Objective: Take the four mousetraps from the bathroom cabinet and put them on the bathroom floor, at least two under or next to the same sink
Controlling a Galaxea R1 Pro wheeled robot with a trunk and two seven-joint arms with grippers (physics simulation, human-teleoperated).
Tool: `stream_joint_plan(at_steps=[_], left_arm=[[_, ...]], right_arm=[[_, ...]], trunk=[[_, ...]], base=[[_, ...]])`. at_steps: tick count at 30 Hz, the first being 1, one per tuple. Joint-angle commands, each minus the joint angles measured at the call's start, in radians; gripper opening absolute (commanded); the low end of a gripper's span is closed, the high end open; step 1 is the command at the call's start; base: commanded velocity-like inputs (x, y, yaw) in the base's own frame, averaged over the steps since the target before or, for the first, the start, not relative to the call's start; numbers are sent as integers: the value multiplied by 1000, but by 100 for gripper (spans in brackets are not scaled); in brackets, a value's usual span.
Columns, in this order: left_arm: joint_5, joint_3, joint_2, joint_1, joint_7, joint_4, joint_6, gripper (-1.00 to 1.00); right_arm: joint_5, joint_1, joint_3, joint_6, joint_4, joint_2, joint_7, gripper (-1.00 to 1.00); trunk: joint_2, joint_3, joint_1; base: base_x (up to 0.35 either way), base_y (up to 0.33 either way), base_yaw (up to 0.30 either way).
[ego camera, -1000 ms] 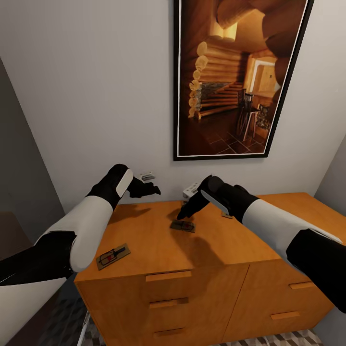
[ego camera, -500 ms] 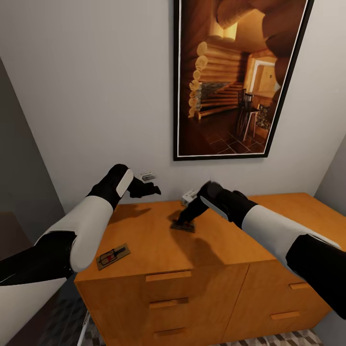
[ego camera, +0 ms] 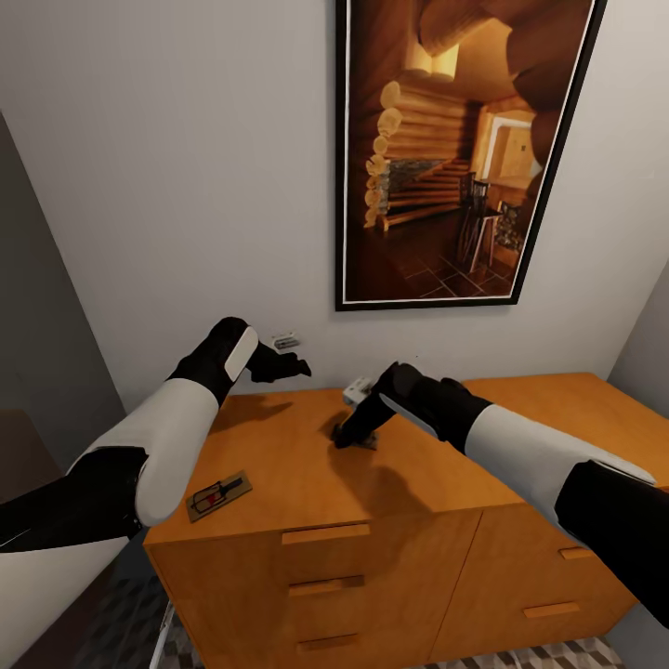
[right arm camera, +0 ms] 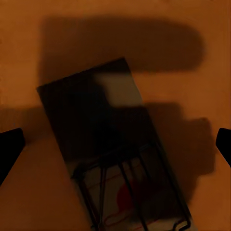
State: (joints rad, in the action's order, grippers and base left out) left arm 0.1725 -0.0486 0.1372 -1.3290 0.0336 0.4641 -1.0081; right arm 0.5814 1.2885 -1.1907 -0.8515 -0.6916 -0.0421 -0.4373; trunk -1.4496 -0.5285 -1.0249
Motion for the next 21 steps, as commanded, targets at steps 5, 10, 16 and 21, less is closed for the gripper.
stream_joint_plan(at_steps=[5,10,16,21], left_arm=[[-4,-5,1,-1,3,1,-4,100],[-4,-5,1,-1,3,1,-5,100],[-4,-4,1,-1,3,1,-5,100],[-4,-4,1,-1,3,1,-5,100]], right_arm=[[1,-1,-8,3,-4,0,-26,100],[0,-1,-26,4,-5,1,-35,100],[0,-2,-55,18,-12,0,-39,100],[1,-2,-65,47,-12,0,-40,100]], trunk=[[0,-2,0],[0,-2,0],[0,-2,0],[0,-2,0]], base=[[0,0,0],[0,0,0],[0,0,0],[0,0,0]])
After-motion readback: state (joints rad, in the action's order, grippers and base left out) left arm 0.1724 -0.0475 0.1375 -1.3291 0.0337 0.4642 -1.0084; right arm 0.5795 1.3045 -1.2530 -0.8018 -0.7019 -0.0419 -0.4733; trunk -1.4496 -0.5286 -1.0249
